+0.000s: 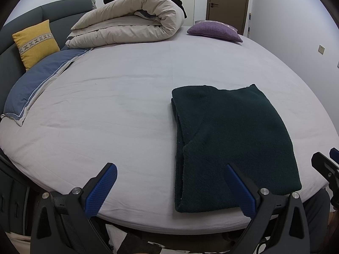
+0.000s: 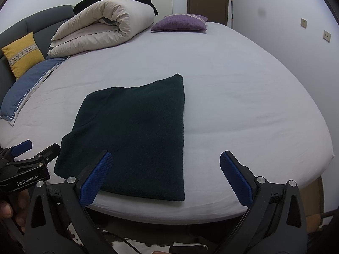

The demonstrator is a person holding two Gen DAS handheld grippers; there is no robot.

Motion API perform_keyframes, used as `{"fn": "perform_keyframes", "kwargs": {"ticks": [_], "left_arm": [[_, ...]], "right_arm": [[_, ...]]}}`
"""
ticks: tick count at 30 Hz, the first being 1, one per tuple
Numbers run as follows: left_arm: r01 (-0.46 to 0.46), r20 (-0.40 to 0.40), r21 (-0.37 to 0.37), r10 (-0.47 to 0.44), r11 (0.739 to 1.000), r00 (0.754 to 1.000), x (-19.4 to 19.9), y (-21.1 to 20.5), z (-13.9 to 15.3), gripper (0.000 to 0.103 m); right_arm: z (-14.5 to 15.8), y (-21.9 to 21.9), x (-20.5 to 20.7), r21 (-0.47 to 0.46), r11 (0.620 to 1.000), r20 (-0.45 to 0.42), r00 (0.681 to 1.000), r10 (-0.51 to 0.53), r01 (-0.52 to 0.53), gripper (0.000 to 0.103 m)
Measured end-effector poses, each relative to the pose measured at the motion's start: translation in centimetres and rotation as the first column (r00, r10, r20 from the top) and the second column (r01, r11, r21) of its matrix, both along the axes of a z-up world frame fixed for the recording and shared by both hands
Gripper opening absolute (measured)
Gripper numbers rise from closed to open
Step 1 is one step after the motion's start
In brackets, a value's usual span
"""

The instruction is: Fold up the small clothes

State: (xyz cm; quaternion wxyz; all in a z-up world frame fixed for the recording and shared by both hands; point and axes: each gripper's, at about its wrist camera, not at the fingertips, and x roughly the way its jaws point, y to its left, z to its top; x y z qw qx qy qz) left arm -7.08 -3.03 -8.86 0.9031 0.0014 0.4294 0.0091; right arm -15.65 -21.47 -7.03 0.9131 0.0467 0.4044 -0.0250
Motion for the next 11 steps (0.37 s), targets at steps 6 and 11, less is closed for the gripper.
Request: {"fn": "perform_keyframes", "kwargs": {"ticks": [6,11], "left_arm": [[0.001,-0.003,-0.004,-0.001,1.000,1.000,-0.15,-0.09,-0.05,0.103],[-0.001,0.005,-0.002,0.001,1.000,1.000,-0.27,-0.27,-0.10,0.103]], "right_arm": [[0.01,0.06,-0.02,0.002,1.000,-0.002,1.000,-0.001,0.001,0.103],[-0.31,0.03,-0.09,0.005,1.000,-0.004,1.000,0.003,-0.003,0.103]]}}
